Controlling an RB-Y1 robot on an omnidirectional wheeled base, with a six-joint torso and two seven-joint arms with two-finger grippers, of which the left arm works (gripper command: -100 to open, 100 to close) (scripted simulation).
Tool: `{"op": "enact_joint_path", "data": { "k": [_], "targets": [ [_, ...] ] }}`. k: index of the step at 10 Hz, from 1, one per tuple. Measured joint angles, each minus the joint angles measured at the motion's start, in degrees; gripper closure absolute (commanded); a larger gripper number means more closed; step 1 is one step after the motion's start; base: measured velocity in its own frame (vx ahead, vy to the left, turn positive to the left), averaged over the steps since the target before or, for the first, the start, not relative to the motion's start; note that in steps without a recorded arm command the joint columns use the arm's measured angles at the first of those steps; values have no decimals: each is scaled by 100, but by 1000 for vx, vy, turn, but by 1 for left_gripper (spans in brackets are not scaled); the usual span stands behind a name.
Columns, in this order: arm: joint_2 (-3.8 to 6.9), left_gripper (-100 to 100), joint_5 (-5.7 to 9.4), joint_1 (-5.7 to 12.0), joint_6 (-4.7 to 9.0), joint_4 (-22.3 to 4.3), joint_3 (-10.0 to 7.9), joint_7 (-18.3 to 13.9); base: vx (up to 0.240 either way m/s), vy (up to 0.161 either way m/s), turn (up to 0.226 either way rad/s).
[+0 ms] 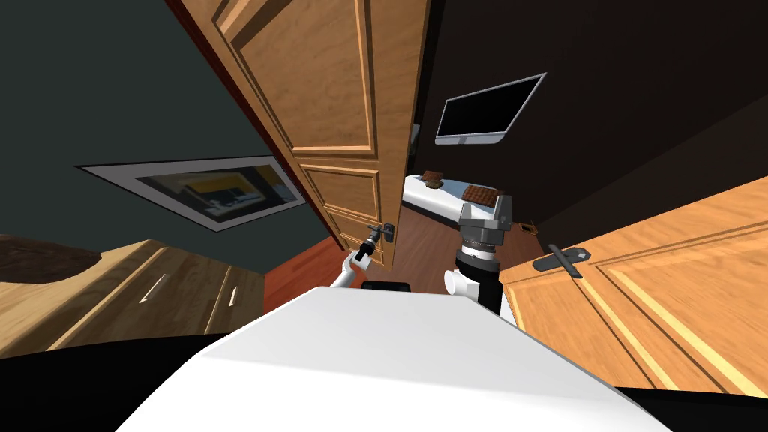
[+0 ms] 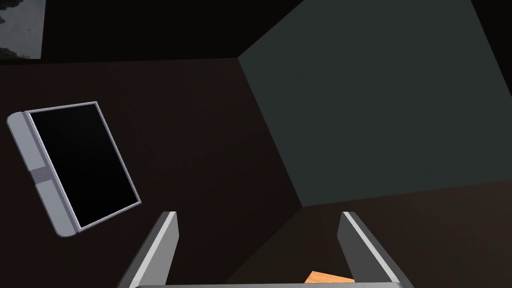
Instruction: Push the door open
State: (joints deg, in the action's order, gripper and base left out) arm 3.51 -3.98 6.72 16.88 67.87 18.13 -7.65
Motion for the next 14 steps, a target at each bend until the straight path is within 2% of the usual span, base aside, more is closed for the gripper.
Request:
{"op": "enact_joint_path", "data": {
  "k": [2, 3, 5, 7, 8, 12, 14],
  "targets": [
    [-55, 100, 0, -12, 4, -20, -121, 49, 84, -116, 53],
    [-84, 100, 9, 19, -25, -50, -200, 71, 98, -148, 46],
    [-165, 100, 24, 144, 23, -245, -400, 127, 110, -164, 69],
    [-205, 100, 41, 126, -33, -166, -568, 166, 98, -171, 91],
    [-228, 100, 55, 164, -24, -229, -661, 179, 64, -62, 37],
    [-179, 100, 72, 197, 26, -383, -830, 239, 152, -109, 58],
    [-113, 100, 83, 154, -42, -294, -929, 264, 205, -143, 68]
  ]
}}
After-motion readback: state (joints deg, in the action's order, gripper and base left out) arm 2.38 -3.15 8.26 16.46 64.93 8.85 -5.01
